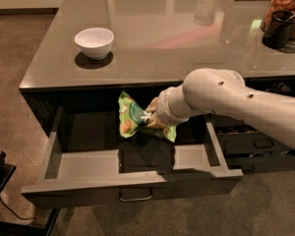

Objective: Place green rice chip bag into top drawer

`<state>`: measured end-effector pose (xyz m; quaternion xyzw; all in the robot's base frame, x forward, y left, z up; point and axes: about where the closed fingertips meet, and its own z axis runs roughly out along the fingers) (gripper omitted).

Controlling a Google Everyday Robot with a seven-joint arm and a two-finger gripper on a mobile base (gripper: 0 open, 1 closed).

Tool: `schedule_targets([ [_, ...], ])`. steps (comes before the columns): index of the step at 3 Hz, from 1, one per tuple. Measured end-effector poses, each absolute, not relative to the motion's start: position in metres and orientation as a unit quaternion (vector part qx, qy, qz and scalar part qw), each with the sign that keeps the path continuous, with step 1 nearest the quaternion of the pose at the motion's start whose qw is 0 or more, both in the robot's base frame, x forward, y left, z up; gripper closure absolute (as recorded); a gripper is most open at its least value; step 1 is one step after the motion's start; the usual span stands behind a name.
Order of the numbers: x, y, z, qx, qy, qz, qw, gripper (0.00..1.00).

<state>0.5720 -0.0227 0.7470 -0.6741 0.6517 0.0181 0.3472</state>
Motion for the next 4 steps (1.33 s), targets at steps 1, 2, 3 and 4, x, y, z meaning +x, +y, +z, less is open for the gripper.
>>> schedule_targets([
  [1,0.572,-0.012,0.723,-0.669,0.657,0.039,0.346,1.00],
  [2,0.571,-0.002,0.705,-0.669,0.657,0.054,0.344,1.00],
  [3,0.571,-0.002,0.705,-0.669,0.657,0.054,0.344,0.81],
  [4,0.571,-0.002,0.705,-0.669,0.657,0.054,0.344,0.58],
])
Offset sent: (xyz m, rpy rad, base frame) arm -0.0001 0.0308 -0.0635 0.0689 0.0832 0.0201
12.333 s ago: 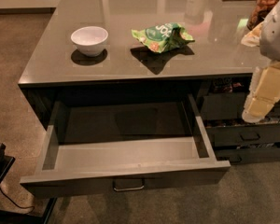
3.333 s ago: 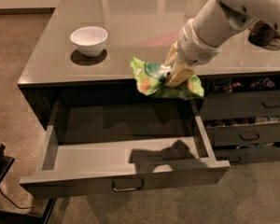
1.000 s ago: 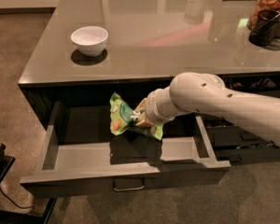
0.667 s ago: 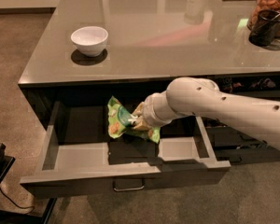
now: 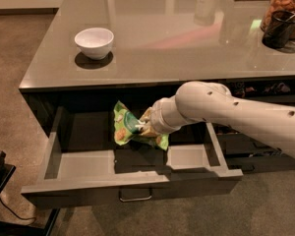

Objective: Place green rice chip bag into top drawer

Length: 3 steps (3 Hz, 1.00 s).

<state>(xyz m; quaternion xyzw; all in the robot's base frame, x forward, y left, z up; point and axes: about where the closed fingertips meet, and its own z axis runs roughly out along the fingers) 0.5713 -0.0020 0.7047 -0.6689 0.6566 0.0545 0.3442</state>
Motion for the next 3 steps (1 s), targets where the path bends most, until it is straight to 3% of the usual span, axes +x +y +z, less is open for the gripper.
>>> schedule_targets([
  [2,0.5712,-0.0019,0.7047,-0.669,0.657,0.055,0.344,0.11],
  [3,0.5712,-0.0019,0.7047,-0.669,0.657,0.055,0.344,0.00],
])
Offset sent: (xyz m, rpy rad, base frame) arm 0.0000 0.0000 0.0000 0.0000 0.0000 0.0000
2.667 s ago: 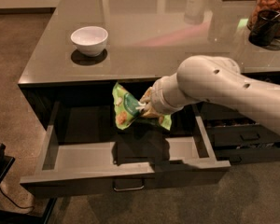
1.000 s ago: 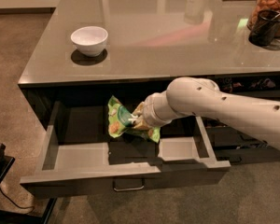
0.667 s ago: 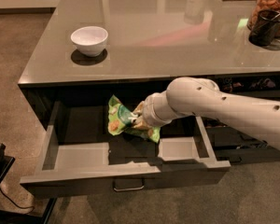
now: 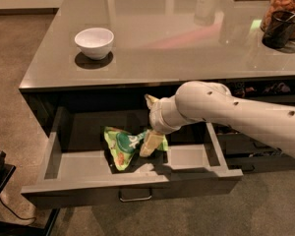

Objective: Place green rice chip bag into top drawer

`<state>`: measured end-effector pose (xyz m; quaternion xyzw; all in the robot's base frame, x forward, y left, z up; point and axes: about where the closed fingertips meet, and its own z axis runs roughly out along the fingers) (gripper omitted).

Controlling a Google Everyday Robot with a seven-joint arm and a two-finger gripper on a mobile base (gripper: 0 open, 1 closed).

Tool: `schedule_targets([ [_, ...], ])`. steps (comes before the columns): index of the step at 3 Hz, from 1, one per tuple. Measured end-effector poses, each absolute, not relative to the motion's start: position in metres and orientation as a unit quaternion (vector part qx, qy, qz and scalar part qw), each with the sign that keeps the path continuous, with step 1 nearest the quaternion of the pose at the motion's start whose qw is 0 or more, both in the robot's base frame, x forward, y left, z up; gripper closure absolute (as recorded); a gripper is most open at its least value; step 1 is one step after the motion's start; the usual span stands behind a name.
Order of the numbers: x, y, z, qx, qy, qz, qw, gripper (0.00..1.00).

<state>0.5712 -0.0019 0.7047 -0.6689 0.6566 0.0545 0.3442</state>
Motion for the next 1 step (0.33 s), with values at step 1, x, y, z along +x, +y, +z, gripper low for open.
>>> schedule_targets([
  [1,0.5712,-0.0019,0.7047,-0.669,0.657,0.055,0.344,0.00],
])
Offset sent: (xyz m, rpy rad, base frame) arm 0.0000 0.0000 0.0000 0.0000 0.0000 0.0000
